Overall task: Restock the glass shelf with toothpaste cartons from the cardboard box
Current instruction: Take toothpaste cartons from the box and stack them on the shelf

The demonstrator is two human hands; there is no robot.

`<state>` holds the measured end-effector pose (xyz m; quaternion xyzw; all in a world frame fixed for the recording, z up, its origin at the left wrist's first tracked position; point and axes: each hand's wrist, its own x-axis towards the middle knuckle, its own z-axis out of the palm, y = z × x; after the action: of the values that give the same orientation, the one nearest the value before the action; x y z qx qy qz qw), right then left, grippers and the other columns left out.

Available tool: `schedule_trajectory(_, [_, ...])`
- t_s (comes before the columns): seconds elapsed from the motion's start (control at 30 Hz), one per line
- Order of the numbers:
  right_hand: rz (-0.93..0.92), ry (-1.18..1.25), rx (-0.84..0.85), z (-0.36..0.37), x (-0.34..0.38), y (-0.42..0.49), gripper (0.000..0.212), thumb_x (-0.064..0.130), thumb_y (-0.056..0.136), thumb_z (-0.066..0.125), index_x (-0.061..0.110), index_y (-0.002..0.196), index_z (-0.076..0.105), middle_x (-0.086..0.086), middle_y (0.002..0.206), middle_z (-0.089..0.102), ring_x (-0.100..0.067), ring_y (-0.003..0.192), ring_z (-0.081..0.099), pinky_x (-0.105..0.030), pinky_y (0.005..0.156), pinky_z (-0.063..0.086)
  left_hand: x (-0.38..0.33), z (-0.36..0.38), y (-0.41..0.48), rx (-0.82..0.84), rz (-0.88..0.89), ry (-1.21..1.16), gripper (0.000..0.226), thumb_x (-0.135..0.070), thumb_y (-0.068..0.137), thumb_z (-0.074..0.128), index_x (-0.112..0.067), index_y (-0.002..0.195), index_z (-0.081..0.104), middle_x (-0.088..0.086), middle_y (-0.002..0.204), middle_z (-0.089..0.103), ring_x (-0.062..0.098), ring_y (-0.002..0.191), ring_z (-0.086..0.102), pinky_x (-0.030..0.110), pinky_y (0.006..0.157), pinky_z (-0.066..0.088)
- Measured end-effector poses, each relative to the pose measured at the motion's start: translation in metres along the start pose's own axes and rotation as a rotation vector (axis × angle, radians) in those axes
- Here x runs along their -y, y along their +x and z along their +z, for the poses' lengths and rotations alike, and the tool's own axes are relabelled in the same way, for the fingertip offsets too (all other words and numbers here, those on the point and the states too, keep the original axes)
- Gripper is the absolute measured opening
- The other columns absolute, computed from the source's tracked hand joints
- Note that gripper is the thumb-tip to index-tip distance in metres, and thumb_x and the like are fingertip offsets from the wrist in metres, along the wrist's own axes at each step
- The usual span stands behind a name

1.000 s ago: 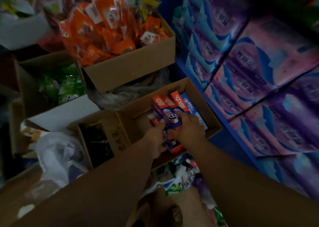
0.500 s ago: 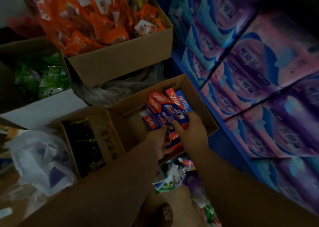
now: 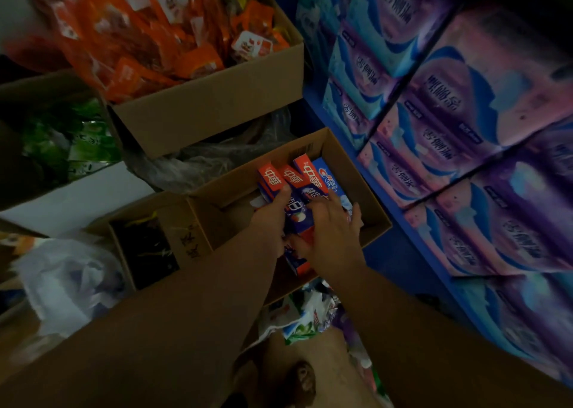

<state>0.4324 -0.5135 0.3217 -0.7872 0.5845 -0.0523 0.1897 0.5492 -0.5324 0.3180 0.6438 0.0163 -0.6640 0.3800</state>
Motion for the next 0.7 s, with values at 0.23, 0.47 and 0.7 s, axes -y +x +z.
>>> schedule_trajectory(0.23, [0.404, 0.544, -0.127, -0.002, -0.024, 0.017, 0.041, 0.051, 0.096, 0.033, 0.026, 0.123, 0.05, 0.001, 0.123, 0.053, -0.018, 0.108, 0.057, -0.046, 0.093, 0.048, -0.01, 0.005, -0.001, 0.001, -0.052, 0.089, 0.052, -0.03, 0.09, 0.064, -0.018, 0.137, 0.045, 0.011, 0.132, 0.054, 0.027, 0.1, 0.057, 0.05, 0.075, 0.049])
schedule_trajectory(0.47, [0.66, 0.62, 0.236, -0.006, -0.018, 0.04, 0.048, 0.044, 0.094, 0.054, 0.019, 0.133, 0.044, -0.005, 0.106, 0.055, -0.026, 0.101, 0.062, -0.047, 0.093, 0.05, -0.002, 0.008, 0.005, 0.023, -0.06, 0.025, 0.047, -0.04, 0.093, 0.056, -0.02, 0.134, 0.046, 0.01, 0.127, 0.058, 0.03, 0.106, 0.059, 0.053, 0.086, 0.051])
schedule_trajectory(0.7, [0.618, 0.8, 0.292, -0.022, -0.014, 0.032, 0.011, 0.031, 0.091, 0.06, 0.038, 0.094, 0.052, -0.003, 0.102, 0.063, -0.028, 0.1, 0.065, -0.048, 0.093, 0.051, 0.004, 0.016, -0.002, -0.015, -0.054, -0.085, 0.047, -0.045, 0.093, 0.054, -0.019, 0.132, 0.049, 0.011, 0.114, 0.065, 0.032, 0.096, 0.065, 0.051, 0.086, 0.052])
